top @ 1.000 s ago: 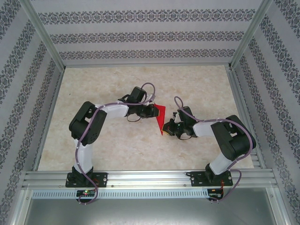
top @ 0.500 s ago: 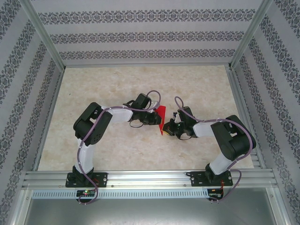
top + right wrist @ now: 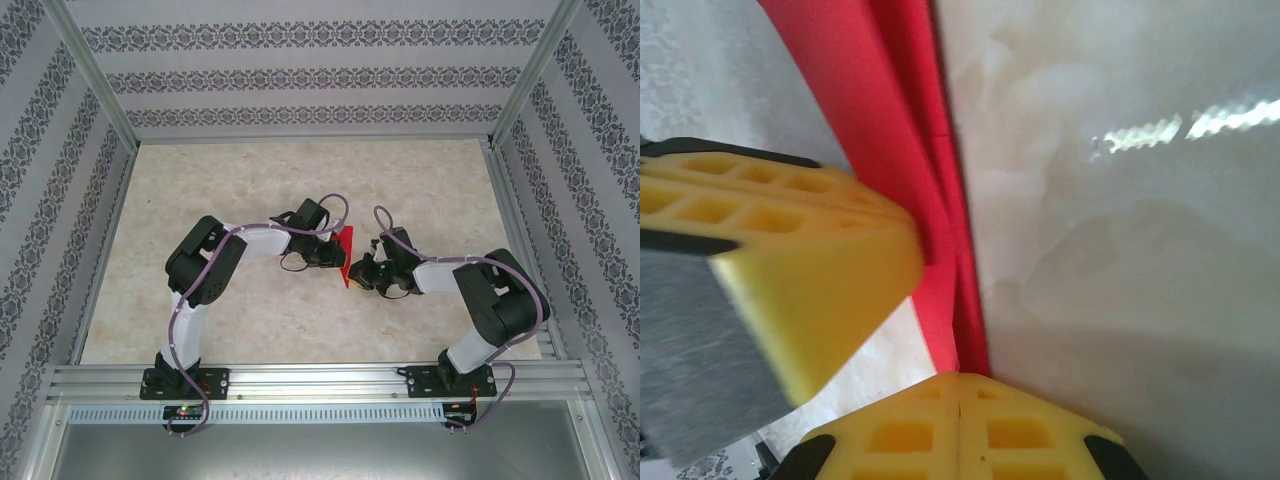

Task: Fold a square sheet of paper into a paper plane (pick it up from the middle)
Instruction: Fold the wing for the fifth time at the center of the table.

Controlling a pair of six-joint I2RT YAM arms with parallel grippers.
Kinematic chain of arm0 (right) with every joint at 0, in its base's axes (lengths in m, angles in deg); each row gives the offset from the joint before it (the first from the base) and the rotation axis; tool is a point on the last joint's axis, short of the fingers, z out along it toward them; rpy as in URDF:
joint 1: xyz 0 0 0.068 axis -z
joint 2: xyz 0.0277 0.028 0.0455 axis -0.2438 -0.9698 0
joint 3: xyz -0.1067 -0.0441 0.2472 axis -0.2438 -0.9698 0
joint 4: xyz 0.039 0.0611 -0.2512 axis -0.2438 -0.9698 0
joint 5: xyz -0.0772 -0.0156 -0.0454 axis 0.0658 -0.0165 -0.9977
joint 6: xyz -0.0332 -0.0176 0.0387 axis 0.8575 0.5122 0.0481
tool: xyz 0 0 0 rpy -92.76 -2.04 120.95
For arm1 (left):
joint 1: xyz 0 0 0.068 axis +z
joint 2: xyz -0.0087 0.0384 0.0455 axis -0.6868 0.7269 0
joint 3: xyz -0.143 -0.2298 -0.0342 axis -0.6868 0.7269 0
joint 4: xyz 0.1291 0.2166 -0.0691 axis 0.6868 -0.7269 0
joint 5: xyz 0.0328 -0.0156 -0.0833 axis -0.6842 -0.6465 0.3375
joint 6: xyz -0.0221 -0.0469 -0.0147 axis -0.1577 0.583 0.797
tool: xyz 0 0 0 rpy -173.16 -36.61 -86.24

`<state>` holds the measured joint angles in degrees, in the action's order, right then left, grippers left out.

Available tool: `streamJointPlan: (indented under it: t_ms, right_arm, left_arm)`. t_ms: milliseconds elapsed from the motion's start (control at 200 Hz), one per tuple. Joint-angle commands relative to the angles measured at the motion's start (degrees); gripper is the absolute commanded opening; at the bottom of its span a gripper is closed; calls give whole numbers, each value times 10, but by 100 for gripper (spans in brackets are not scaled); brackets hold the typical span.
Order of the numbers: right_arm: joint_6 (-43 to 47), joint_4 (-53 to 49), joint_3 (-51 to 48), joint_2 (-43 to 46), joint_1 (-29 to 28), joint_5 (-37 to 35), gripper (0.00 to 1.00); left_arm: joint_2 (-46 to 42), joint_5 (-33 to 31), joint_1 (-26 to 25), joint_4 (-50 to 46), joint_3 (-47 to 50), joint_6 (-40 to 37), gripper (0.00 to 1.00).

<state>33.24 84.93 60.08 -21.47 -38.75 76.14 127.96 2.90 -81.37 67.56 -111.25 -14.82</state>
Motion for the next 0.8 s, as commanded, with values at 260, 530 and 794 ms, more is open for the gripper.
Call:
streamJointPlan:
  t_ms: [260, 530, 794]
  right_arm:
    - [45, -95, 23, 64, -26, -23, 8]
    - [45, -83, 48, 22, -45, -22, 5]
    - [43, -81, 29, -5, -37, -38, 5]
  left_arm:
    - [35, -59, -5, -75, -17, -14, 10]
    - [38, -65, -5, -83, -22, -11, 9]
    - [40, -67, -5, -89, -29, -12, 10]
